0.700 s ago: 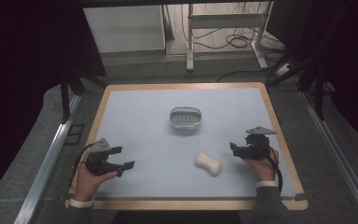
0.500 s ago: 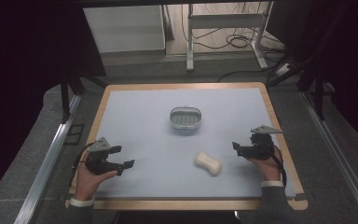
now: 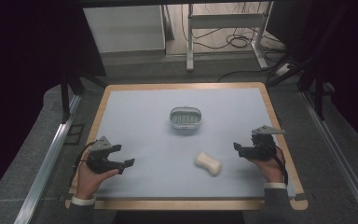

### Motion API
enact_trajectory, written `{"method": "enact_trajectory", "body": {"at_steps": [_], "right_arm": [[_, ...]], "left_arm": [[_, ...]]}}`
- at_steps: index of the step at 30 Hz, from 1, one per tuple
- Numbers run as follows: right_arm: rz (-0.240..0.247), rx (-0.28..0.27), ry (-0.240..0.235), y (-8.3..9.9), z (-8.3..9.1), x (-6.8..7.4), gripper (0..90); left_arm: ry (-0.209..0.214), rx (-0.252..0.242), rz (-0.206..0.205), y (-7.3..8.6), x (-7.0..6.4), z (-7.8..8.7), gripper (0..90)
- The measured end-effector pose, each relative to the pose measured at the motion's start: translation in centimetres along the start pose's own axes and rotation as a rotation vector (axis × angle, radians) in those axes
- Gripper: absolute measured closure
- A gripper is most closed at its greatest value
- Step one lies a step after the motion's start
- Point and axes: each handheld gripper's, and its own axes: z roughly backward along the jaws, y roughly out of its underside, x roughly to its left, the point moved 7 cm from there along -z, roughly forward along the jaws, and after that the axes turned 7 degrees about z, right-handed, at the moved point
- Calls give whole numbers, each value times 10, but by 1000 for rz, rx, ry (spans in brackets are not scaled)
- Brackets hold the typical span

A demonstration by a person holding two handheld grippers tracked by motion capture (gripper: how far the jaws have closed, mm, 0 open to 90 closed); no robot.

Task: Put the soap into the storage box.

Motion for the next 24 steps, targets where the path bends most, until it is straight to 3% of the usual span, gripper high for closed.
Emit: {"method": "enact_trajectory", "body": {"at_steps": [8, 21, 24], "right_arm": [[8, 3, -14, 1, -4, -1, 156], [10, -28, -35, -6, 10, -2, 196], [1, -47, -74, -10, 10, 4, 196]], "left_arm": [[-2, 11, -1, 0, 0, -3, 154], [-3, 15, -2, 2, -1, -2, 154], [-3, 24, -4, 2, -1, -3, 154]]}}
